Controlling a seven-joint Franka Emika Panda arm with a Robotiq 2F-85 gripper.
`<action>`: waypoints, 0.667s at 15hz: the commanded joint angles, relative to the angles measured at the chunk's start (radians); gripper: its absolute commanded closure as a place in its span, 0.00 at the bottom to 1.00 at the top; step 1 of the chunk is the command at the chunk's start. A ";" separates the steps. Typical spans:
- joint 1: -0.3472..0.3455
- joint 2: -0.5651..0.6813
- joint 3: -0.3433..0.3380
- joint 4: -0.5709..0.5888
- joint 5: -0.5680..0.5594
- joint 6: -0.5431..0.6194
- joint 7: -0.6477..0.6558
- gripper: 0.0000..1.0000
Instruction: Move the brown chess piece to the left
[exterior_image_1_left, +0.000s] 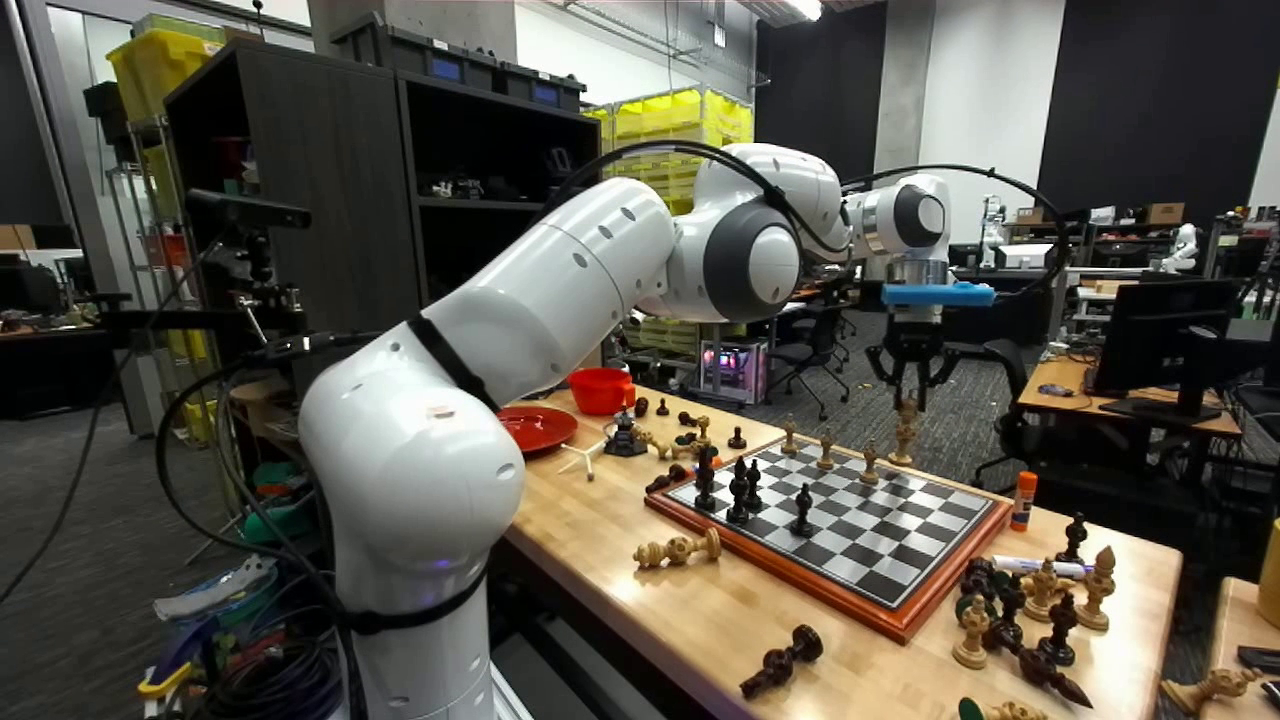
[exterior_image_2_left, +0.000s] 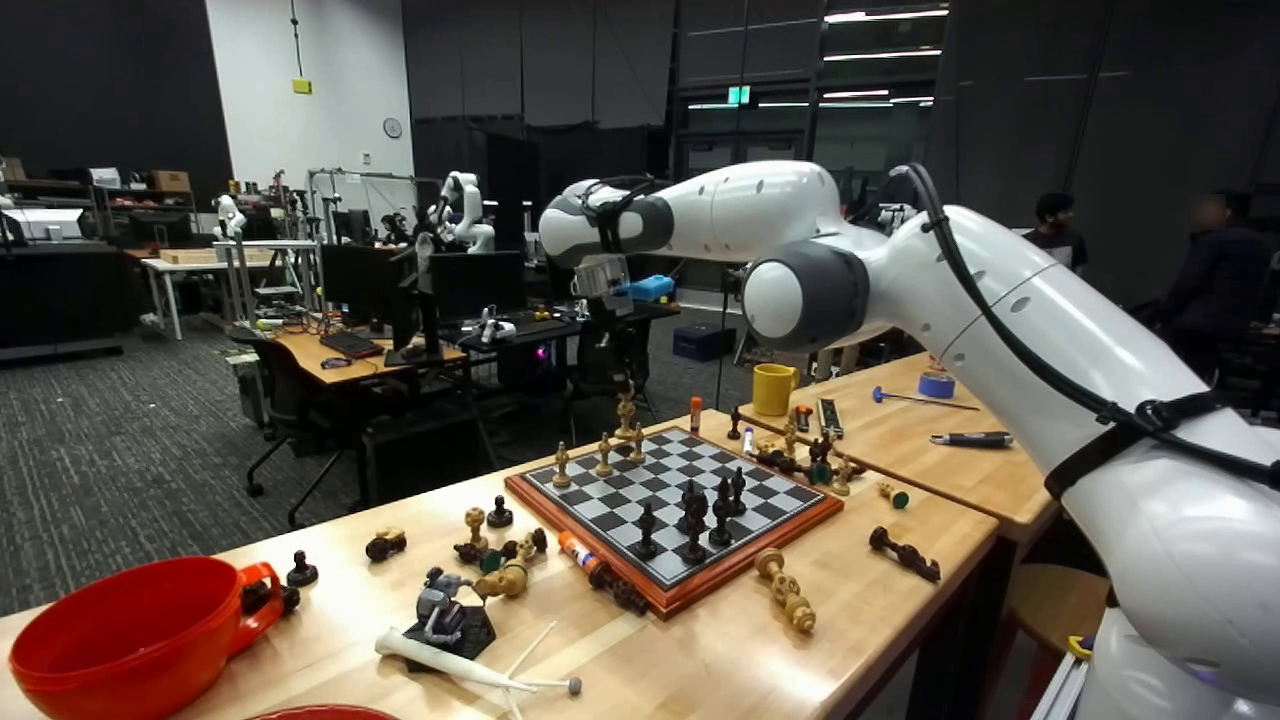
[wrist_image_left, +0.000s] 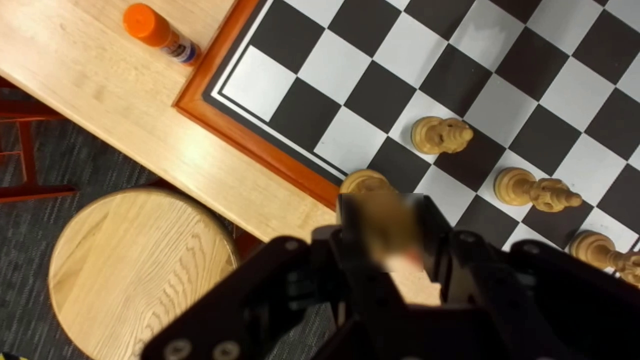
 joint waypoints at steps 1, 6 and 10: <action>0.008 -0.047 -0.001 -0.046 -0.009 -0.016 -0.015 0.92; 0.008 -0.041 -0.004 -0.048 -0.011 -0.007 -0.008 0.92; 0.009 -0.038 -0.004 -0.067 -0.011 -0.006 -0.007 0.92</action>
